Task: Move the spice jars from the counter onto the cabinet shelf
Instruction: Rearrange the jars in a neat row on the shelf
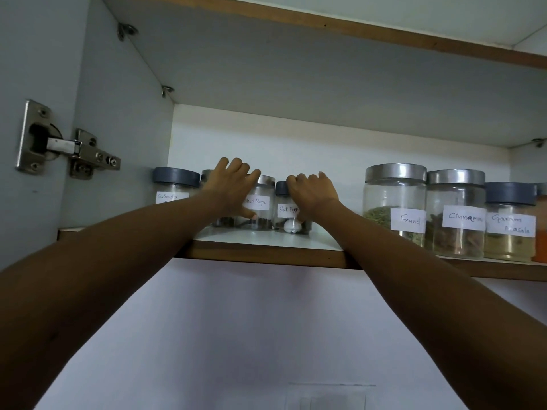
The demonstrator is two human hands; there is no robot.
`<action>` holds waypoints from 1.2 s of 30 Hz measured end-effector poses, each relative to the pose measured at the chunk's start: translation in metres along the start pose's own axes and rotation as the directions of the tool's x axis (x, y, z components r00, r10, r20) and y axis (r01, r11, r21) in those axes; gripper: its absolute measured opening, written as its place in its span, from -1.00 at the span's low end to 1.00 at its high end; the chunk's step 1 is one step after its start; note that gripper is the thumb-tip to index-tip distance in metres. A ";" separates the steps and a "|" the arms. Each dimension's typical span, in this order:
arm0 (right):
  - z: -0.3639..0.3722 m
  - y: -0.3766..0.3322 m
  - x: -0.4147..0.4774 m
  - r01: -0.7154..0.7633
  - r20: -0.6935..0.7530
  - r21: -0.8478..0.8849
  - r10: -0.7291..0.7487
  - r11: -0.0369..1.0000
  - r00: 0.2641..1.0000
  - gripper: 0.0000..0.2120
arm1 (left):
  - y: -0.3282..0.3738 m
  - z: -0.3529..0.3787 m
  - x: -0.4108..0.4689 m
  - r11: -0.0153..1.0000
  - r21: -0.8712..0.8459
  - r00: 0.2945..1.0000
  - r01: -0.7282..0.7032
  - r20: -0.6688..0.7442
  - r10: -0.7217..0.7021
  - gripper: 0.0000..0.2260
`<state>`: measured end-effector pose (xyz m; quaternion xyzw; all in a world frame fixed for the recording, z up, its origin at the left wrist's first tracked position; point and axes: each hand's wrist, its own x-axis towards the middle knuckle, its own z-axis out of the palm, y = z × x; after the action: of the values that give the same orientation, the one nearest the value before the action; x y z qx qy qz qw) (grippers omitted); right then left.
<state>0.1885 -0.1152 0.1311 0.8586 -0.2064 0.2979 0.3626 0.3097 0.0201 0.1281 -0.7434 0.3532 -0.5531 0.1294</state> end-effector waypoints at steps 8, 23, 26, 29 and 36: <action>-0.028 -0.007 -0.017 -0.022 -0.371 0.189 0.092 0.982 0.924 -0.88 | -0.015 -0.034 -0.014 0.989 -0.109 0.968 0.104 -0.217 -0.125 -0.56; -0.086 0.045 -0.145 -0.018 -0.513 0.218 0.130 0.976 0.849 -0.75 | 0.022 -0.139 -0.071 0.926 -0.331 0.906 -0.182 -0.422 0.028 -0.84; -0.089 0.090 -0.168 -0.084 -0.408 0.240 0.180 0.967 0.895 -0.52 | 0.034 -0.167 -0.068 0.891 -0.393 0.919 -0.226 -0.389 0.062 -0.73; -0.084 0.137 -0.187 -0.116 -0.318 0.278 0.206 0.953 0.925 -0.34 | 0.047 -0.190 -0.060 0.849 -0.472 0.933 -0.237 -0.356 0.062 -0.59; -0.047 0.201 -0.203 -0.049 -0.066 0.296 0.072 0.954 0.995 0.00 | 0.097 -0.200 -0.030 0.759 -0.624 0.981 -0.182 -0.169 0.096 -0.13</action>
<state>-0.0930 -0.1829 0.1241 0.8843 -0.1721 0.3685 0.2294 0.0851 0.0099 0.1205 -0.6780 0.5814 -0.4356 -0.1120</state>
